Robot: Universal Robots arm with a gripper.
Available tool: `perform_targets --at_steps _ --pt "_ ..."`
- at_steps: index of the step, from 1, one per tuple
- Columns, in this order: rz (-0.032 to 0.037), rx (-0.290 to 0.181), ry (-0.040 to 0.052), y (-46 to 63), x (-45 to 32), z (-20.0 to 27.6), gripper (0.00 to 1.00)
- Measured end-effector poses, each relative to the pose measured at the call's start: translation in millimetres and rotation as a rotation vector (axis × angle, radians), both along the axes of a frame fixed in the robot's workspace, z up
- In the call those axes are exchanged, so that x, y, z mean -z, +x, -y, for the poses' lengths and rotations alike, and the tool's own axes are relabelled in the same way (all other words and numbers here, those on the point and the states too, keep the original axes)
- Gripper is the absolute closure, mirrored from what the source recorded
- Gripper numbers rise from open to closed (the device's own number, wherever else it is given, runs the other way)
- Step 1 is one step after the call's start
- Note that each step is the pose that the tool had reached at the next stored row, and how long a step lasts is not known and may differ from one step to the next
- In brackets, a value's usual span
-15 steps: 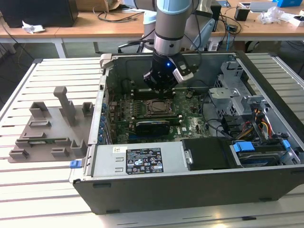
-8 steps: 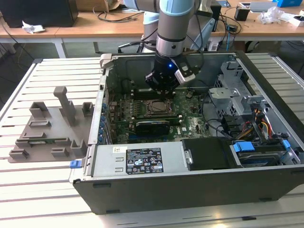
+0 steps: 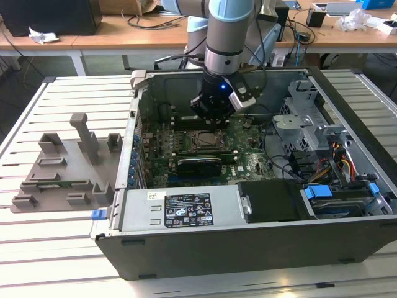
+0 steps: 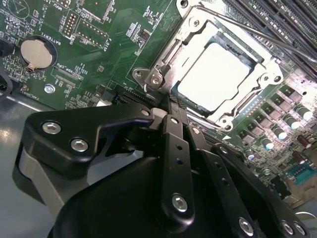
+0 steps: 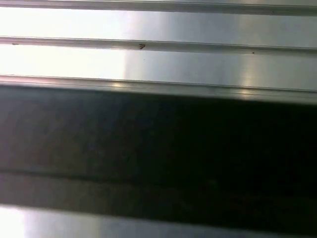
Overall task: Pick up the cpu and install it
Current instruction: 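Install the first cpu locking lever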
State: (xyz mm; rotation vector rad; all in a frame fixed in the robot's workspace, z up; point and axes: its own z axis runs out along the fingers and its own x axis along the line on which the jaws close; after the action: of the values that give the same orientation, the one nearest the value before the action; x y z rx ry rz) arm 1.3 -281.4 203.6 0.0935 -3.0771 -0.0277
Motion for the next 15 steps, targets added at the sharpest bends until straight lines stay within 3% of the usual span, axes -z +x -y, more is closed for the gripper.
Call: perform_targets --at_steps 6,8,9,11,13,15 --pt "0.0001 0.000 0.0000 3.8 1.4 -0.2 0.89" --pt "0.0003 0.000 0.0038 4.5 1.6 -0.2 0.89" --pt "0.0008 0.000 0.0112 4.8 1.9 -0.3 0.89" --pt "0.0004 0.000 0.0343 4.7 1.8 -0.3 0.89" --pt "0.0008 0.000 0.0315 4.7 -1.1 0.1 0.89" --pt "0.0015 0.000 0.0169 4.7 -4.4 0.4 0.89"
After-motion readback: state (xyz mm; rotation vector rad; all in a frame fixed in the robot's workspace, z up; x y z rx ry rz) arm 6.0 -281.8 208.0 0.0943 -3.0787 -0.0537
